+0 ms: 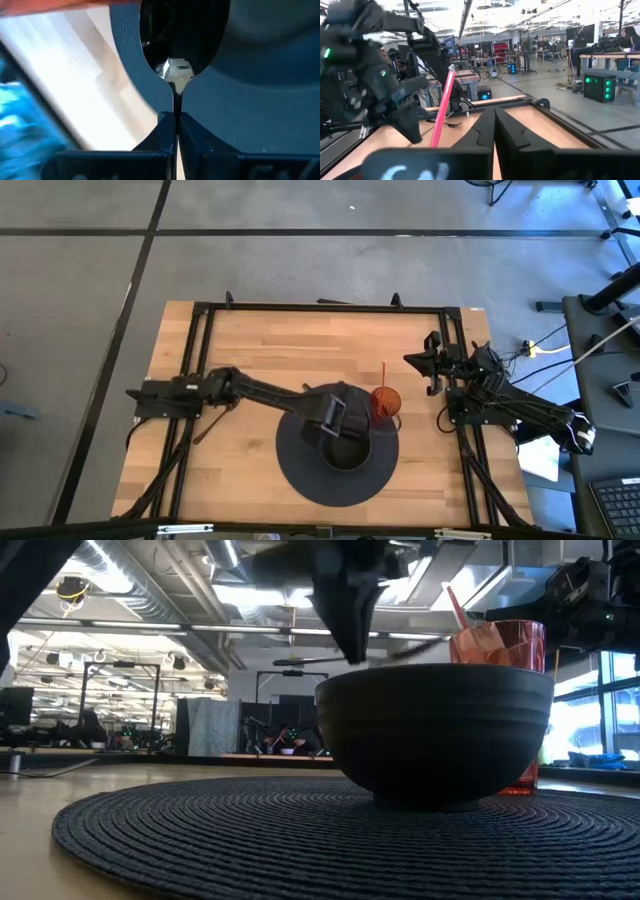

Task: Pick & Place Utensil
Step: Put the black spoon into the black bowl

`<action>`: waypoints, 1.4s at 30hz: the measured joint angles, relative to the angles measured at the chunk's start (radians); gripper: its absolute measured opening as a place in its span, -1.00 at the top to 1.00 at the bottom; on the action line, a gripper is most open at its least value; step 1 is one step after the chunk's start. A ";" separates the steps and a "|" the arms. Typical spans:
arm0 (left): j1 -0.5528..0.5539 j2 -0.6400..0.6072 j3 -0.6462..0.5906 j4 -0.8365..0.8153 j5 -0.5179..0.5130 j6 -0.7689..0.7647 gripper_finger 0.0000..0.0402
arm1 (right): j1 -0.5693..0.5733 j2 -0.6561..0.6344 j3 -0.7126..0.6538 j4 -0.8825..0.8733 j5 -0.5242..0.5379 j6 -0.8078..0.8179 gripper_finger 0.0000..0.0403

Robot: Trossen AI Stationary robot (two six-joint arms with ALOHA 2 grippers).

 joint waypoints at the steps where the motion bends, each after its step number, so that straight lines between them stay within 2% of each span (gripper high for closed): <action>1: -0.009 0.019 0.009 -0.021 -0.042 0.032 0.98 | 0.000 0.000 0.000 -0.001 0.000 0.001 0.97; 6: -0.047 0.083 0.021 -0.058 -0.241 0.155 0.98 | 0.000 0.000 0.000 -0.009 0.000 0.007 0.90; 15: -0.111 0.084 0.022 0.008 -0.321 0.312 0.98 | 0.000 0.000 0.000 -0.013 0.000 0.026 0.89; 20: -0.144 0.087 0.022 0.076 -0.324 0.395 0.98 | 0.000 0.000 0.000 -0.013 0.000 0.033 0.89; 23: -0.143 0.090 0.022 0.073 -0.316 0.390 0.98 | 0.000 0.000 0.000 -0.013 0.000 0.042 0.89; 28: -0.138 0.090 0.022 0.071 -0.212 0.357 0.92 | 0.000 0.000 0.000 -0.036 0.000 0.044 0.88; 32: -0.139 0.090 0.022 0.071 -0.180 0.336 0.89 | 0.000 0.000 0.000 -0.059 0.000 0.037 0.88; 42: -0.138 0.090 0.022 0.067 -0.167 0.369 0.88 | 0.000 0.000 0.000 -0.060 0.000 0.033 0.88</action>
